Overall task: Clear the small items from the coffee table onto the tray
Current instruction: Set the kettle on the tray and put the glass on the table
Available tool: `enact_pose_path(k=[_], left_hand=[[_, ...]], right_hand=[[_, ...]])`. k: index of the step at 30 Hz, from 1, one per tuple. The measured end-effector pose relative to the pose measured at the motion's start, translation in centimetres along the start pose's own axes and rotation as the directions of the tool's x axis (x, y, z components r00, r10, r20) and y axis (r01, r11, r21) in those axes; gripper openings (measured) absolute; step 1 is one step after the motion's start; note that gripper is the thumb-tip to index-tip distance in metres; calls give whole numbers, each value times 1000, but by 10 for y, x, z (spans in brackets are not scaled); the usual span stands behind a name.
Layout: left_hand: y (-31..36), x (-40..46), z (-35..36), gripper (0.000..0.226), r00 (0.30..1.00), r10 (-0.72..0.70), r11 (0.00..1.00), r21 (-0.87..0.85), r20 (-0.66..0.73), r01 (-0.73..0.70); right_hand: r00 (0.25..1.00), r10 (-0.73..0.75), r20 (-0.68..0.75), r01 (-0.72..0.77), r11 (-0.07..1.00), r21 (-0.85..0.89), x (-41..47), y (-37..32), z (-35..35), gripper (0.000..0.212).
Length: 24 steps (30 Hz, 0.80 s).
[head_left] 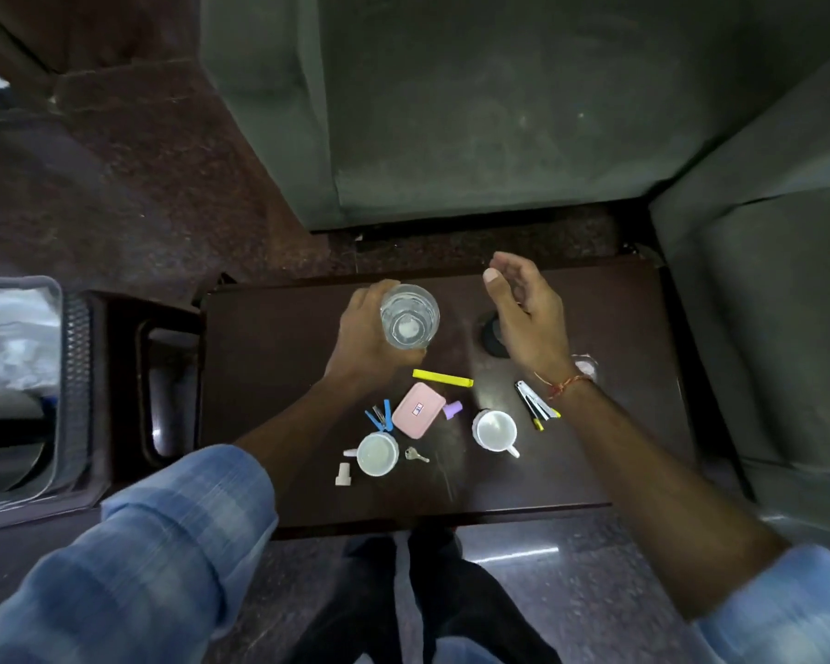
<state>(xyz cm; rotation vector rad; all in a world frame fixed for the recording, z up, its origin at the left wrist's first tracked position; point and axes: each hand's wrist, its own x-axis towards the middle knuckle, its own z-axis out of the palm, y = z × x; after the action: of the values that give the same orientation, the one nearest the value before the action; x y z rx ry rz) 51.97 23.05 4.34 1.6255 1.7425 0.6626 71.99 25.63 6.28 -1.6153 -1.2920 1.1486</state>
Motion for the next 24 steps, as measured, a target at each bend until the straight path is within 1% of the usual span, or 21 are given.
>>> enact_pose_path(k=[4, 7, 11, 14, 20, 24], left_hand=[[-22, 16, 33, 77, 999, 11, 1000, -12, 50, -10], [-44, 25, 61, 79, 996, -13, 1000, -13, 92, 14], [-71, 37, 94, 73, 994, -33, 999, -31, 101, 36], [-88, 48, 110, 70, 994, -40, 999, -1, 106, 40], [-105, 54, 127, 78, 994, -56, 998, 4, 93, 56], [-111, 53, 134, 85, 990, -82, 996, -13, 113, 84]], right_hand=[[1000, 26, -13, -26, 1000, 6, 11, 26, 3, 33], [997, 32, -67, -32, 999, -2, 18, 47, 6, 32], [992, 39, -119, -37, 999, 15, 24, 76, 10, 34], [989, 74, -126, -65, 995, 75, 23, 95, 12, 38], [984, 103, -148, -82, 986, 142, 14, 115, 12, 34], [980, 126, -157, -101, 982, 160, 12, 120, 8, 31]])
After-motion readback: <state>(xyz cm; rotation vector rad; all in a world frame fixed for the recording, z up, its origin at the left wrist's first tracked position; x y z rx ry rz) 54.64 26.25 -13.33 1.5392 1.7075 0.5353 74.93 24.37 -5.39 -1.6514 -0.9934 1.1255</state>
